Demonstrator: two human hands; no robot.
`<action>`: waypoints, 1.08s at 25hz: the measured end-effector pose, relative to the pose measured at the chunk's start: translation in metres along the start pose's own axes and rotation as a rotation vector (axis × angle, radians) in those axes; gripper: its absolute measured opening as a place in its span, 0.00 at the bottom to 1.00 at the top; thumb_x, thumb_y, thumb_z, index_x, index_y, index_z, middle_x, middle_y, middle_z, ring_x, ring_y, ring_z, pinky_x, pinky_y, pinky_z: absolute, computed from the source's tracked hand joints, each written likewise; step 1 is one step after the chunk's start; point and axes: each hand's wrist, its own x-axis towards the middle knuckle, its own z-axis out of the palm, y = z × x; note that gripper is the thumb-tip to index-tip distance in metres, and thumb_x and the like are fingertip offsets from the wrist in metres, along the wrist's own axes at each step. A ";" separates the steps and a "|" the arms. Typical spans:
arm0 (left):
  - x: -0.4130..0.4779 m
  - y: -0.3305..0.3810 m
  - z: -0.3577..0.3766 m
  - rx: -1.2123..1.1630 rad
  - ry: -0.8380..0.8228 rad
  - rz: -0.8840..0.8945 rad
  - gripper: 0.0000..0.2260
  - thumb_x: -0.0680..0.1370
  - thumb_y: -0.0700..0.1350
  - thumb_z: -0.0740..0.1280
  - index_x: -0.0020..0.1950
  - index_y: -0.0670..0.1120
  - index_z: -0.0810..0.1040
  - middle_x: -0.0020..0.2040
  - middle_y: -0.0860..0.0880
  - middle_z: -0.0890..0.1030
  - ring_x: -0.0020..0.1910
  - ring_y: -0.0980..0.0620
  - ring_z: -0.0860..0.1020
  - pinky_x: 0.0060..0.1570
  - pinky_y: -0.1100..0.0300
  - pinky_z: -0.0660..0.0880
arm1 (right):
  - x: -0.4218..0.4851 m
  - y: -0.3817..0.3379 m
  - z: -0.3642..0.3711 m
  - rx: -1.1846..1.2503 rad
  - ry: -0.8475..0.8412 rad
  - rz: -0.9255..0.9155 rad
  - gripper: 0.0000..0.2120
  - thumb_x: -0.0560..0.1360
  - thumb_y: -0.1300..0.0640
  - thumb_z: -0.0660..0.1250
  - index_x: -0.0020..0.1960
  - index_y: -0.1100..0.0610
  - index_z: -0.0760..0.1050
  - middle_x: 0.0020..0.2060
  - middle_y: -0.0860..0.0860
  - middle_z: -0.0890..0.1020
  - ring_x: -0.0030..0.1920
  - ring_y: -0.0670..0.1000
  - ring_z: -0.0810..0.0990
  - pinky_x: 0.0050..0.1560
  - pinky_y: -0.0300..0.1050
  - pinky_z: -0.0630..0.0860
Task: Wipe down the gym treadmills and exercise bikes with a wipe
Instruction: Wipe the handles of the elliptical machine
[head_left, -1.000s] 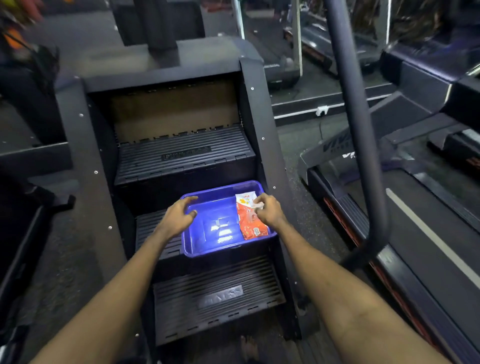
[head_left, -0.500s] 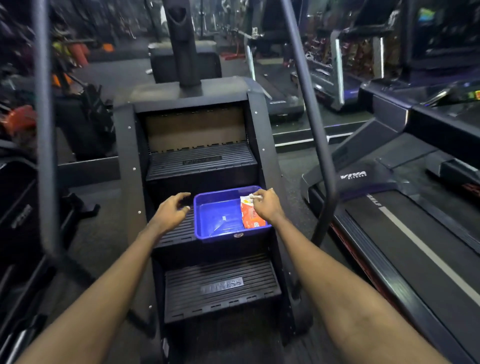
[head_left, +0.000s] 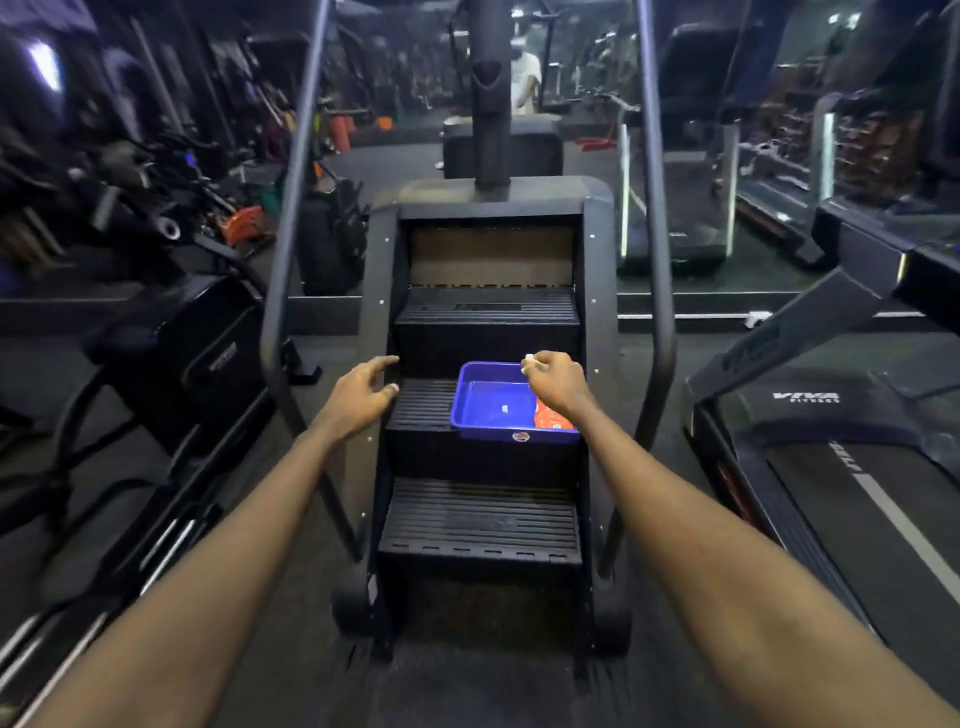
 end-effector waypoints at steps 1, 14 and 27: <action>-0.012 0.000 -0.010 -0.002 0.021 -0.010 0.20 0.78 0.43 0.68 0.70 0.51 0.73 0.66 0.46 0.77 0.63 0.46 0.76 0.64 0.56 0.70 | -0.006 -0.010 0.000 0.002 -0.012 -0.022 0.12 0.79 0.58 0.61 0.53 0.62 0.80 0.48 0.58 0.84 0.51 0.58 0.81 0.38 0.40 0.67; -0.127 -0.065 -0.212 0.117 0.341 -0.146 0.20 0.79 0.42 0.66 0.71 0.47 0.73 0.65 0.50 0.76 0.67 0.51 0.72 0.63 0.61 0.66 | -0.033 -0.201 0.099 0.108 -0.229 -0.294 0.14 0.75 0.56 0.70 0.60 0.57 0.81 0.52 0.49 0.83 0.55 0.46 0.80 0.56 0.38 0.74; -0.122 -0.246 -0.416 0.213 0.468 -0.234 0.21 0.78 0.43 0.68 0.71 0.48 0.73 0.67 0.45 0.76 0.66 0.46 0.73 0.64 0.56 0.67 | -0.001 -0.413 0.286 0.145 -0.284 -0.435 0.13 0.74 0.59 0.67 0.58 0.56 0.82 0.53 0.52 0.85 0.54 0.50 0.82 0.61 0.43 0.77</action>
